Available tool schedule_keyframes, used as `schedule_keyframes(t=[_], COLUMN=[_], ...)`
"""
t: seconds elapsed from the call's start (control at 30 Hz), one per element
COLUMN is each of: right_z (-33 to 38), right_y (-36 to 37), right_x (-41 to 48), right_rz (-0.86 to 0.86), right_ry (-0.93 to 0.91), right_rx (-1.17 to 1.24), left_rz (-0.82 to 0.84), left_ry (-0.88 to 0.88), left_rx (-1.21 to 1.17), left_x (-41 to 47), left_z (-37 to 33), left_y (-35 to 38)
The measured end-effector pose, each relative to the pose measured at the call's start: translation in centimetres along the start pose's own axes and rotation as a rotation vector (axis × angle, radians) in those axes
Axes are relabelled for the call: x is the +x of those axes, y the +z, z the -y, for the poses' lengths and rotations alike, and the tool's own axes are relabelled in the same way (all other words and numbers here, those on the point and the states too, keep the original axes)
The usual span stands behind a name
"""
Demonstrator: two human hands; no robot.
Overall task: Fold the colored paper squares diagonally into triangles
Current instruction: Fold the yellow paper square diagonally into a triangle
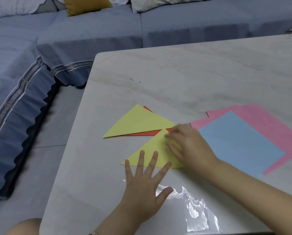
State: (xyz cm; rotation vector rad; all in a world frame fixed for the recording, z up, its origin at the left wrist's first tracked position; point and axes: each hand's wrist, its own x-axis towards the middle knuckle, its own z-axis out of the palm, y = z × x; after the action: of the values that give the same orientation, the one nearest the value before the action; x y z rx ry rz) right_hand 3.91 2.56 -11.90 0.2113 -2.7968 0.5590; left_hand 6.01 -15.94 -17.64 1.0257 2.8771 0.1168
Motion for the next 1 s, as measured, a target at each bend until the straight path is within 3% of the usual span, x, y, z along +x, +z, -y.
schedule_keyframes(t=[0.23, 0.43, 0.7, 0.9, 1.0], right_z=[1.2, 1.9, -1.0, -1.0, 0.3], right_y=[2.5, 4.1, 0.6, -1.7, -0.1], right_x=[-8.6, -9.3, -12.6, -12.2, -10.6], right_rz=[0.08, -0.016, -0.084, -0.123, -0.113], right_ry=[-0.072, -0.014, 0.173, 0.317, 0.251], right_rx=[-0.179, -0.25, -0.303, -0.248, -0.155], left_rz=[-0.027, -0.022, -0.009, 0.005, 0.039], left_ry=[-0.016, -0.023, -0.029, -0.015, -0.037], left_rx=[0.012, 0.035, 0.033, 0.057, 0.036], left_x=[0.0, 0.0, -0.1, 0.0, 0.1], left_z=[0.0, 0.1, 0.0, -1.0, -1.7], left_y=[0.3, 0.6, 0.1, 0.1, -0.3])
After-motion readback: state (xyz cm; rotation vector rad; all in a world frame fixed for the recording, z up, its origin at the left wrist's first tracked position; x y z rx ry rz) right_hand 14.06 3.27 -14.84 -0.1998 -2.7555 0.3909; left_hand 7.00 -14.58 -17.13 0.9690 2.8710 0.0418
